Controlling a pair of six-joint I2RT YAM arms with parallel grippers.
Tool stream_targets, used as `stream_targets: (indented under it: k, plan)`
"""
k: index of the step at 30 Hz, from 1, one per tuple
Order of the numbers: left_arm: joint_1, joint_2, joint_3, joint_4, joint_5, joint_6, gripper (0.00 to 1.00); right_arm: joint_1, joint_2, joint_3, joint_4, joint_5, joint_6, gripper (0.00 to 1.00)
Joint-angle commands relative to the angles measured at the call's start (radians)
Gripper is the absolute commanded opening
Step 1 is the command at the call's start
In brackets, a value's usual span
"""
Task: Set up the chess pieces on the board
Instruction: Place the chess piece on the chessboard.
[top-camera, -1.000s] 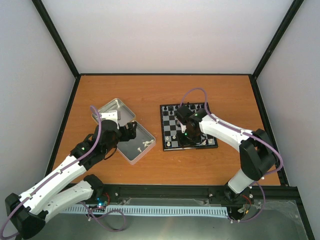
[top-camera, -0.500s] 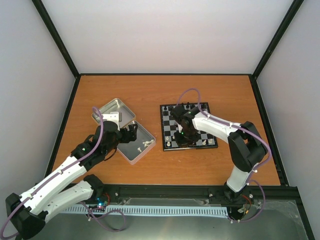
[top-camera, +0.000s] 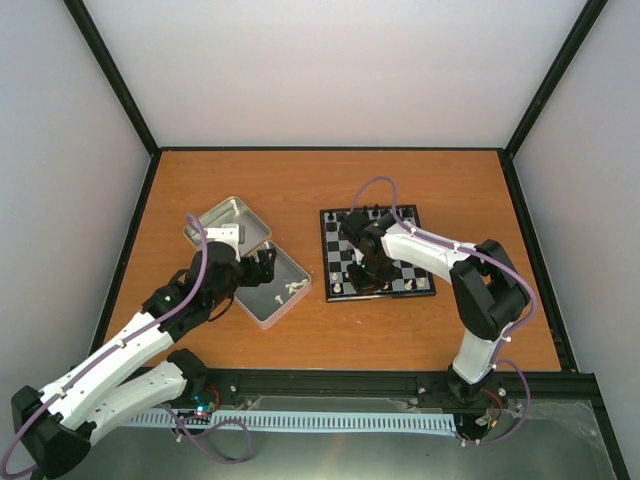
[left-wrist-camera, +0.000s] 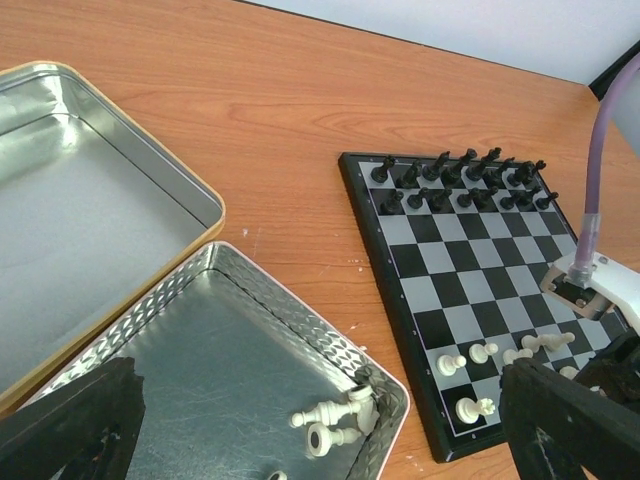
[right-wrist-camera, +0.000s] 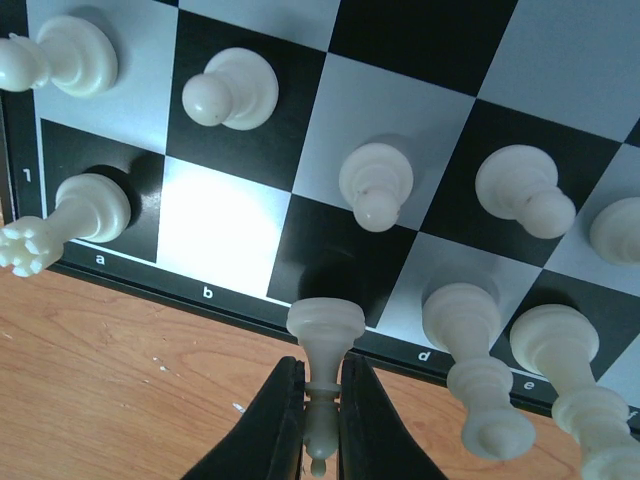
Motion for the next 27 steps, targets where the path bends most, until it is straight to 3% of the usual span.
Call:
stream_targets:
  k: [1,7,27]
  plan:
    - [0.006,-0.017,0.016,0.003,0.013,0.029,0.98,0.006,0.020,0.007,0.024,0.018,-0.009,0.07]
    - [0.006,-0.020,0.024,-0.016,0.015,0.018,0.98,0.006,0.014,-0.007,0.037,0.021,-0.007,0.13]
    - [0.006,-0.079,-0.018,-0.027,0.030,-0.009,0.99,0.005,0.019,0.048,-0.027,0.020,-0.005,0.12]
